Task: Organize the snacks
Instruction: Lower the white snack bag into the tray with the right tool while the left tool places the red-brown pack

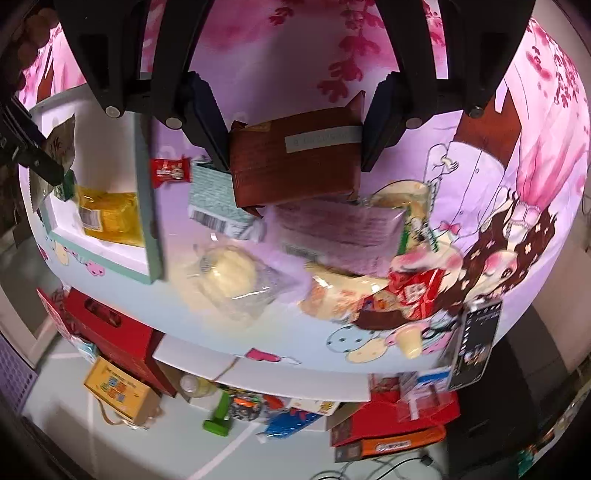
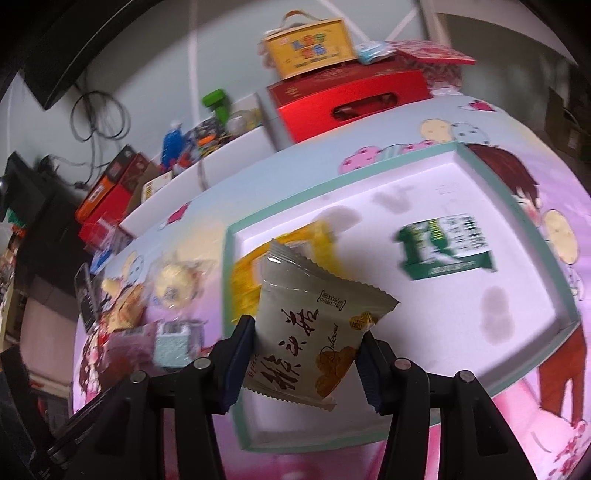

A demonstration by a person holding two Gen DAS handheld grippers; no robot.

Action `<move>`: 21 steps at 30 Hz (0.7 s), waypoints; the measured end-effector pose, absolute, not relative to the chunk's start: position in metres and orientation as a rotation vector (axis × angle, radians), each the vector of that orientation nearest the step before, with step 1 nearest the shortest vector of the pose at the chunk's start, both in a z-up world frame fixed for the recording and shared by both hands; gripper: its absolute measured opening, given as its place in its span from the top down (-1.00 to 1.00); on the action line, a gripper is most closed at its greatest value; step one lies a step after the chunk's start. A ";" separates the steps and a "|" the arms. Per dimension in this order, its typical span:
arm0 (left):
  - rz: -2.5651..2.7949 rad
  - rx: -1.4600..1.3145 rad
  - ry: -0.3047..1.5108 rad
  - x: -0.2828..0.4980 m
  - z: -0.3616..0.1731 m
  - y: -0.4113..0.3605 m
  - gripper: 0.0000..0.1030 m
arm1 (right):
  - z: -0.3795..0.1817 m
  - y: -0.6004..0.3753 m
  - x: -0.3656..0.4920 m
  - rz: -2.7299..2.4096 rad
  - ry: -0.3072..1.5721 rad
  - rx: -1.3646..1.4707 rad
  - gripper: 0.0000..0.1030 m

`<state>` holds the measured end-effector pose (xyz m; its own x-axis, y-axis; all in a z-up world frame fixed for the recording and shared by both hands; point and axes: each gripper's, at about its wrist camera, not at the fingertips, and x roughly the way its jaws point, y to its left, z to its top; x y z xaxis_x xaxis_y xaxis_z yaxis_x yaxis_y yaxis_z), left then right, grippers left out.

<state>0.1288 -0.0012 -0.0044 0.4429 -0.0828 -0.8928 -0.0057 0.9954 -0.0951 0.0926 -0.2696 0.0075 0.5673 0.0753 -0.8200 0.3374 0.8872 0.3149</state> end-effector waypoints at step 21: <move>-0.382 0.128 1.124 0.136 0.002 -0.171 -0.36 | 0.004 -0.396 0.053 -0.484 0.894 0.634 -0.08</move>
<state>0.1360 -0.1706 0.0024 0.3748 -0.2339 -0.8971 0.3616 0.9279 -0.0909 0.0534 -0.3962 0.0039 0.5425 -0.1252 -0.8307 0.6270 0.7184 0.3012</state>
